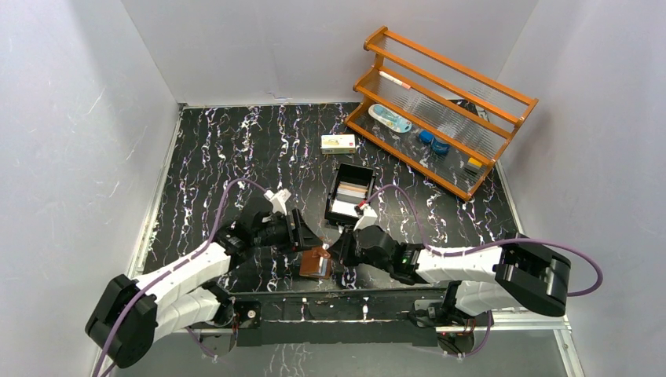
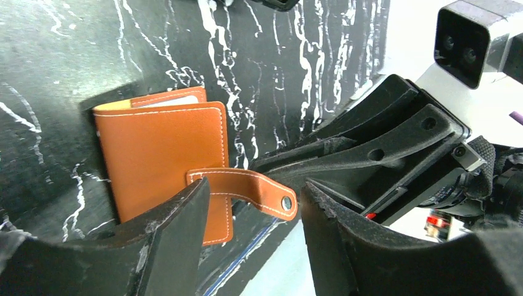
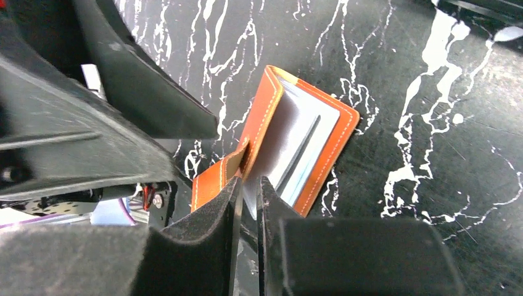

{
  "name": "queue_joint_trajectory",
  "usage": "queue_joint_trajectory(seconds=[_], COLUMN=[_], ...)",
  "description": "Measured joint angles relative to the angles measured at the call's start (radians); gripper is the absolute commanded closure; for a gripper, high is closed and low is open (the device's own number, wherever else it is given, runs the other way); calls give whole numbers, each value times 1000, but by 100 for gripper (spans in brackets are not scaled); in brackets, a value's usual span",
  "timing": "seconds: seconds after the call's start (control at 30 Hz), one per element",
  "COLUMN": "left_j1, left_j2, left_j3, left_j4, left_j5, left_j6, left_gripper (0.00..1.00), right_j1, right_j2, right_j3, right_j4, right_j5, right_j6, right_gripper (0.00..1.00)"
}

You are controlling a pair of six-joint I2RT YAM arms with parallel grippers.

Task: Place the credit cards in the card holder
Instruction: Turn over the card holder at the center of the board.

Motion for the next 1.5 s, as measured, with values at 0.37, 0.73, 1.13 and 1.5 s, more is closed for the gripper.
queue_joint_trajectory(seconds=[0.37, 0.73, 1.13, 1.5], left_j1=[0, -42, -101, -106], left_j2=[96, 238, 314, 308], left_j3=[105, 156, 231, 206], left_j4=[-320, -373, -416, -355], left_j5=[-129, -172, -224, -175], left_j6=[144, 179, 160, 63], left_gripper=[49, 49, 42, 47], right_j1=[3, 3, 3, 10], right_j2=[-140, 23, 186, 183], right_j3=[5, 174, 244, 220], right_j4=[-193, -419, -508, -472], right_j5=[90, 99, 64, 64], right_j6=[61, 20, -60, -57], right_gripper=[64, 57, 70, 73])
